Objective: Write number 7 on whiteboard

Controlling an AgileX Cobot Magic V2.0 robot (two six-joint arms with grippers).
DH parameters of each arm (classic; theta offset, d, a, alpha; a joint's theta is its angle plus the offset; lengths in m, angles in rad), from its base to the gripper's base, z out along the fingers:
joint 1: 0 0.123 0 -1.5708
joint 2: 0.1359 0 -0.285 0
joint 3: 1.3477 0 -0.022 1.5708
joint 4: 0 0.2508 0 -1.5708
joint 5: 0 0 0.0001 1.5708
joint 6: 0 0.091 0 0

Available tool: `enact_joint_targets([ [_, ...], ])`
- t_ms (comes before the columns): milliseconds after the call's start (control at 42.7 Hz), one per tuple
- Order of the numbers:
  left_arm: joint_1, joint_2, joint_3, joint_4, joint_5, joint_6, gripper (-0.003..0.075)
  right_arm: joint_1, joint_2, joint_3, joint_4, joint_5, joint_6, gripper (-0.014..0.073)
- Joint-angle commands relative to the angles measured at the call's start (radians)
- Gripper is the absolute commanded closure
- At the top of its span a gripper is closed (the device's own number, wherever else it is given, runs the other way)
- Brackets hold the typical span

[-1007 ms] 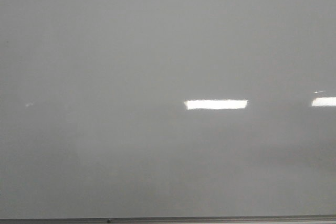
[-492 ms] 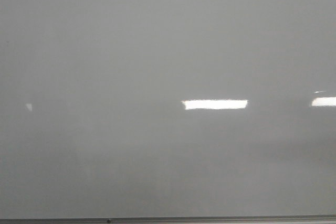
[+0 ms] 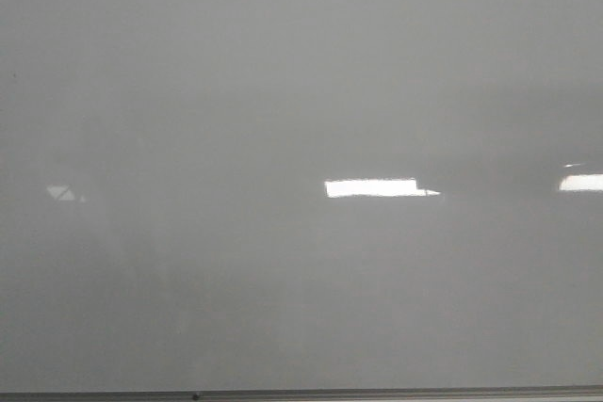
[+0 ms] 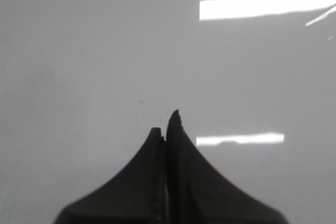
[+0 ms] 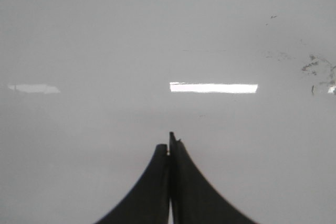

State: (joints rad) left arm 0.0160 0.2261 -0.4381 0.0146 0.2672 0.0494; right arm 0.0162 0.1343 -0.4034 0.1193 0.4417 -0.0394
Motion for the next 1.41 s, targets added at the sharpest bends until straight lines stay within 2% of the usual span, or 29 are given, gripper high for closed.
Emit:
enact_joint_targets([
  [0,0.000,0.109,-0.072,0.004,0.001,-0.002,0.0741,-0.001,0.113,-0.089,-0.010,-0.049,-0.006,0.0653],
  [141,0.000,0.155,-0.079,0.004,-0.014,-0.002,0.0739,-0.001,0.193,-0.110,-0.010,-0.056,-0.006,0.0651],
  [211,0.000,0.157,-0.079,0.004,-0.014,-0.002,0.0709,-0.001,0.208,-0.110,-0.010,-0.048,-0.006,0.0623],
  [305,0.000,0.157,-0.079,0.004,-0.014,-0.002,0.0537,-0.001,0.216,-0.107,-0.010,-0.042,-0.006,0.0482],
  [351,0.000,0.157,-0.076,0.004,-0.007,-0.002,0.0386,-0.001,0.216,-0.107,-0.010,-0.037,-0.006,0.0376],
  [375,0.000,0.157,-0.072,0.004,-0.007,-0.002,0.0317,-0.001,0.216,-0.107,-0.010,-0.037,-0.006,0.0295],
  [398,0.000,0.157,-0.070,0.004,-0.007,-0.002,0.0273,-0.001,0.216,-0.107,-0.010,-0.037,-0.006,0.0255],
  [445,0.000,0.157,-0.068,0.004,-0.007,-0.002,0.0139,-0.001,0.216,-0.107,-0.010,-0.038,-0.006,0.0121],
  [492,0.000,0.157,-0.061,0.004,-0.007,-0.002,0.0059,-0.001,0.216,-0.107,-0.010,-0.038,-0.006,0.0019],
  [539,0.000,0.157,-0.053,0.002,-0.014,-0.002,0.0015,-0.001,0.216,-0.107,-0.010,-0.038,-0.006,-0.0041],
  [586,0.000,0.157,-0.042,-0.015,-0.014,-0.002,0.0030,-0.001,0.216,-0.107,-0.010,-0.038,-0.006,-0.0071],
  [750,0.000,0.250,-0.024,-0.067,0.042,-0.006,0.0063,-0.001,0.216,-0.107,-0.010,-0.038,-0.006,-0.0059],
  [890,0.002,0.449,-0.052,-0.075,0.067,-0.068,0.0063,-0.001,0.216,-0.107,-0.010,-0.045,-0.006,-0.0059],
  [1054,0.023,0.742,-0.162,-0.072,0.144,-0.100,0.0063,-0.001,0.216,-0.107,-0.010,-0.046,-0.006,-0.0059],
  [1382,0.027,1.073,-0.271,-0.074,-0.046,-0.100,0.0064,-0.001,0.216,-0.107,-0.010,-0.046,-0.006,-0.0059],
])
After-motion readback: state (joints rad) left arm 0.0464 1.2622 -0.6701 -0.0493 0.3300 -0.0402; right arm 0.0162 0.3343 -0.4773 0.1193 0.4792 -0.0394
